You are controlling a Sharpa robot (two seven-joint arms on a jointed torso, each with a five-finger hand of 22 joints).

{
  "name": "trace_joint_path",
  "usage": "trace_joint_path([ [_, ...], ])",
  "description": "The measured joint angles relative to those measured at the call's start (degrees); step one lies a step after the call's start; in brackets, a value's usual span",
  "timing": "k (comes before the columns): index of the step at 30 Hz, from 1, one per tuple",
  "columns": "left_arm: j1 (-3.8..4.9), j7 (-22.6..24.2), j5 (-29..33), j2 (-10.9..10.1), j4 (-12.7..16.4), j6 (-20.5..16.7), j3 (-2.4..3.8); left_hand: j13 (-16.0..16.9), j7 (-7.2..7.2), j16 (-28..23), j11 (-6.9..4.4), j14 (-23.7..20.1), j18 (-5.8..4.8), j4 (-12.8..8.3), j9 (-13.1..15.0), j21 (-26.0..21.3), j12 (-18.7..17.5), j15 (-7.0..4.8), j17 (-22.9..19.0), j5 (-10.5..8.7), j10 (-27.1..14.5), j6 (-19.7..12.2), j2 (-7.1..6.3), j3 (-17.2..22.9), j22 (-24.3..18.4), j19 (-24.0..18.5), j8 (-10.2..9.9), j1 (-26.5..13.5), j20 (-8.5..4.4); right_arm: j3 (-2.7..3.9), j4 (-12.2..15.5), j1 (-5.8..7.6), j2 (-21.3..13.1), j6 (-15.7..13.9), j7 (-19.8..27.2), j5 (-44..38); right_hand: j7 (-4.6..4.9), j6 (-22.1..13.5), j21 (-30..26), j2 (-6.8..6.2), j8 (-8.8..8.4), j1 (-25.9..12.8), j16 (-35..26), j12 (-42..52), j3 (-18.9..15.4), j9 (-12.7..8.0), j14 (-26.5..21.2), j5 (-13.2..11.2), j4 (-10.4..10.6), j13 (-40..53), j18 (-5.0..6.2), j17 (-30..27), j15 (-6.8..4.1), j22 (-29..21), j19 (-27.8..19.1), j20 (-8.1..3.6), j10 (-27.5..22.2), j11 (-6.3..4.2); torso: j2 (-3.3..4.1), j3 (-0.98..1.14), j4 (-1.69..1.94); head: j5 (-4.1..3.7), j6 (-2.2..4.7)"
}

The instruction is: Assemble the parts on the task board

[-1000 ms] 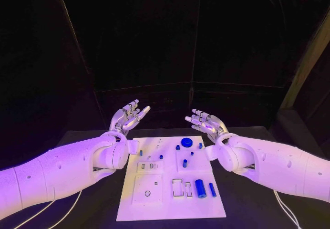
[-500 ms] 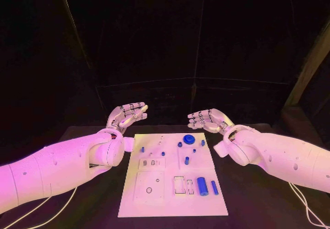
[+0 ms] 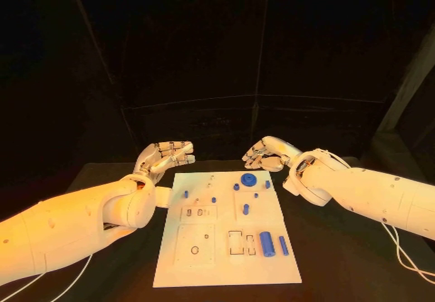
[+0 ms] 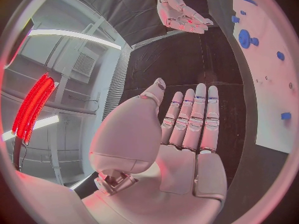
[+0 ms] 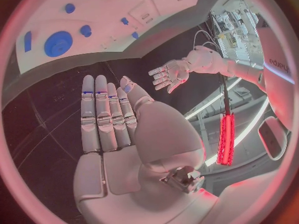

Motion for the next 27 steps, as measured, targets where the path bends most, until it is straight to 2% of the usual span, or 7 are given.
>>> trace_joint_path([
  [4,0.17,0.01,0.00,-1.33,2.23,1.18,0.00,0.00,-0.15,0.00,-0.31,1.02,-0.01,-0.32,-0.15,0.00,0.00,-0.32,0.23,0.00,1.10,0.78,0.00,-0.01,-0.23,1.03,0.00,0.00,-0.36,0.02,0.78,0.55,0.00,0.54,-3.27,-7.97,-0.60,1.00,3.83,-0.26,-0.27,-0.26,1.77,-0.89,0.46,-0.01,4.35,-0.52,0.17,0.05,0.00,1.89,-1.25,2.11,2.40,-1.15,1.64,-0.89,0.96,-0.26,0.27,-0.55,0.01],
  [6,0.27,0.04,0.00,-2.00,3.32,1.76,0.00,0.00,0.04,0.00,-0.31,1.02,-0.01,-0.53,-0.15,-0.35,0.00,-0.32,0.29,0.00,1.10,0.97,0.00,0.19,-0.31,1.13,0.00,0.00,-0.31,0.03,1.23,0.79,-0.01,1.05,-4.87,-11.52,-1.01,1.41,9.28,-1.85,-1.64,-1.85,4.72,-2.42,0.95,-0.19,10.20,-1.21,0.63,0.05,0.01,5.11,-2.74,5.14,5.49,-2.73,2.61,-1.46,1.52,-0.38,0.46,-0.71,0.05],
  [7,0.41,0.07,0.00,-2.28,3.77,1.99,0.00,0.00,0.04,0.00,-0.45,1.17,-0.01,-0.56,-0.20,-0.40,0.00,-0.46,0.32,0.00,1.24,0.97,0.00,0.22,-0.31,1.29,0.00,0.00,-0.47,0.04,1.41,0.86,0.00,1.30,-5.51,-12.87,-1.14,1.28,10.50,-2.30,-2.07,-2.28,5.35,-2.78,1.01,-0.28,11.30,-1.36,0.70,0.05,0.01,5.87,-2.99,5.81,6.04,-2.94,2.58,-1.45,1.72,-0.43,0.55,-0.79,0.08],
  [11,1.44,0.35,0.00,-3.43,5.56,2.88,0.00,0.00,-0.16,0.00,-0.51,1.23,-0.01,-0.71,-0.22,-0.40,0.00,-0.53,0.32,0.00,1.31,1.17,0.23,0.07,-0.41,1.33,0.00,0.23,-0.51,0.05,1.52,1.02,0.46,2.81,-8.02,-17.75,-1.34,-0.18,12.56,-3.35,-3.12,-2.58,6.12,-2.88,1.49,-0.34,12.11,-1.11,0.71,0.05,0.00,7.63,-3.13,7.01,6.32,-3.23,0.20,-1.42,2.60,-0.69,1.04,-0.97,0.15],
  [16,2.21,0.63,0.00,-4.02,6.97,3.63,0.05,0.00,-0.16,0.00,-0.51,1.23,-0.01,-0.72,-0.22,-0.40,0.00,-0.53,0.31,0.00,1.30,1.17,0.23,0.06,-0.41,1.33,0.00,0.23,-0.51,0.08,0.86,1.12,1.64,5.19,-10.61,-21.85,-1.58,-1.64,14.91,-4.23,-3.12,-2.58,7.25,-2.88,2.86,-0.34,12.11,1.94,0.61,0.05,0.00,9.80,-3.13,8.49,5.79,-3.32,-2.70,-1.13,3.43,-0.82,1.53,-1.02,0.13],
  [23,2.47,0.68,0.00,-3.78,7.42,4.43,0.04,-0.06,-0.16,-0.28,-0.31,1.23,-0.01,-0.72,-0.32,-0.78,0.00,-0.53,0.36,0.00,1.51,1.17,0.22,0.06,-0.60,1.71,0.00,0.23,-0.49,0.09,-0.70,1.16,3.02,8.55,-13.09,-25.13,-1.86,-2.34,18.08,-5.07,-3.12,-2.95,10.61,-2.60,3.89,-0.25,12.11,-0.84,1.64,0.12,0.00,13.29,-3.13,10.32,5.79,-3.33,-3.51,-1.15,4.63,-1.05,2.19,-1.43,0.39],
  [27,2.54,0.68,0.00,-3.57,7.28,4.81,0.02,-0.06,-0.16,-0.28,-0.31,1.23,-0.01,-0.71,-0.32,-0.78,0.00,-0.53,0.36,0.00,1.51,1.16,0.23,0.06,-0.60,1.71,0.00,0.23,-0.50,0.11,-1.33,1.17,3.54,9.81,-13.78,-26.04,-1.89,-2.38,20.00,-5.07,-3.12,-2.95,13.14,-2.51,4.68,-0.19,12.11,-0.85,2.43,0.12,0.00,15.66,-3.13,11.40,5.83,-3.37,-3.69,-1.34,5.18,-1.12,2.41,-1.51,0.47],
])
